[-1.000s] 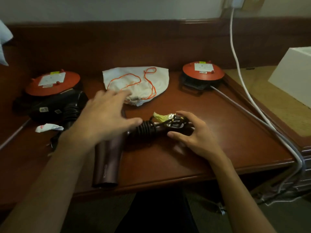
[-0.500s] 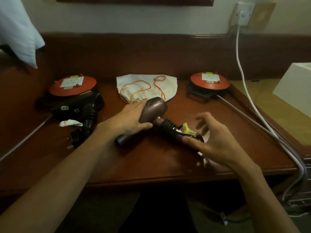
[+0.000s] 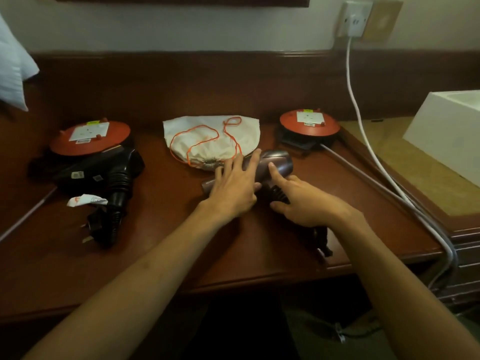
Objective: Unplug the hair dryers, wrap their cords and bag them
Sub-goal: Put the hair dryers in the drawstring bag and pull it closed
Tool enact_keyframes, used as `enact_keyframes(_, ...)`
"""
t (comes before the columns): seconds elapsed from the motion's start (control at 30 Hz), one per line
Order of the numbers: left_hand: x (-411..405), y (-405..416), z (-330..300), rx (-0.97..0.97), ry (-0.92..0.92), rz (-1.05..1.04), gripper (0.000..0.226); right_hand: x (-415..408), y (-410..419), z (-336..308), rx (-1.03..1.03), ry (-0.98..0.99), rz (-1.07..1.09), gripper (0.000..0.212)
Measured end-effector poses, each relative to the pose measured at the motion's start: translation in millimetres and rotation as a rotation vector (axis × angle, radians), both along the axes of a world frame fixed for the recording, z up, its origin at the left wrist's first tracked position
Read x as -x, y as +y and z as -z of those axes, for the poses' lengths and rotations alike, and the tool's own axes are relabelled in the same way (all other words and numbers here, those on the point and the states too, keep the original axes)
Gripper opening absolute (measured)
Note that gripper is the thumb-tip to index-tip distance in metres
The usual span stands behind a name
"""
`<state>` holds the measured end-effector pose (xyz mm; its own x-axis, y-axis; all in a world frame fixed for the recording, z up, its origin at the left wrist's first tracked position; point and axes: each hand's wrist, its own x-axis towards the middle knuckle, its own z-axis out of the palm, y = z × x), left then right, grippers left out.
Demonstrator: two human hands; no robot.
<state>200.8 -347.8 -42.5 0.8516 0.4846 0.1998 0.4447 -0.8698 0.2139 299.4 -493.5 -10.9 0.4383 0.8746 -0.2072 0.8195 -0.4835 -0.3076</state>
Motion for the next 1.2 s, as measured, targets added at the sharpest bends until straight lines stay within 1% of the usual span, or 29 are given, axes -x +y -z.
enact_keyframes(0.13, -54, -16, 3, -0.013, -0.013, 0.133, 0.082, -38, -27, 0, 0.002, 0.028, 0.123, 0.091)
enact_keyframes(0.23, -103, -20, -1, 0.048, -0.015, 0.218, 0.081, -66, -39, -2, -0.040, 0.031, 0.225, 0.091)
enact_keyframes(0.4, -155, -14, -1, 0.082, -0.026, 0.243, 0.078, -97, -42, -6, -0.131, 0.044, 0.317, 0.088)
enact_keyframes(0.47, -164, -10, 0, 0.083, -0.019, 0.254, 0.077, -104, -40, -5, -0.152, 0.045, 0.337, 0.089)
enact_keyframes(0.53, -165, -8, 0, 0.110, -0.062, 0.268, 0.076, -107, -37, -3, -0.158, 0.058, 0.347, 0.089)
enact_keyframes(0.6, -154, -10, 6, 0.109, -0.180, 0.268, 0.073, -108, -38, -2, -0.158, 0.063, 0.353, 0.088)
enact_keyframes(0.67, -130, -10, 18, 0.063, -0.294, 0.266, 0.066, -113, -40, -2, -0.152, 0.051, 0.380, 0.088)
enact_keyframes(0.77, -84, -2, 36, 0.009, -0.382, 0.230, 0.057, -119, -43, -3, -0.116, 0.027, 0.403, 0.088)
enact_keyframes(0.9, -38, 23, 25, 0.023, -0.570, 0.010, 0.045, -118, -38, -9, -0.012, 0.014, 0.420, 0.091)
enact_keyframes(0.97, -20, 34, 23, 0.014, -0.578, -0.077, 0.041, -112, -34, -10, 0.023, -0.048, 0.460, 0.091)
enact_keyframes(1.03, -5, 47, 24, -0.007, -0.539, -0.138, 0.038, -97, -33, -14, 0.008, -0.203, 0.483, 0.085)
enact_keyframes(1.07, 2, 53, 25, -0.009, -0.497, -0.172, 0.037, -87, -31, -14, -0.032, -0.281, 0.470, 0.081)
enact_keyframes(1.13, 14, 65, 28, 0.021, -0.405, -0.221, 0.042, -64, -20, -16, -0.138, -0.386, 0.398, 0.078)
enact_keyframes(1.2, 24, 74, 29, 0.087, -0.364, -0.221, 0.047, -45, -1, -15, -0.212, -0.375, 0.298, 0.077)
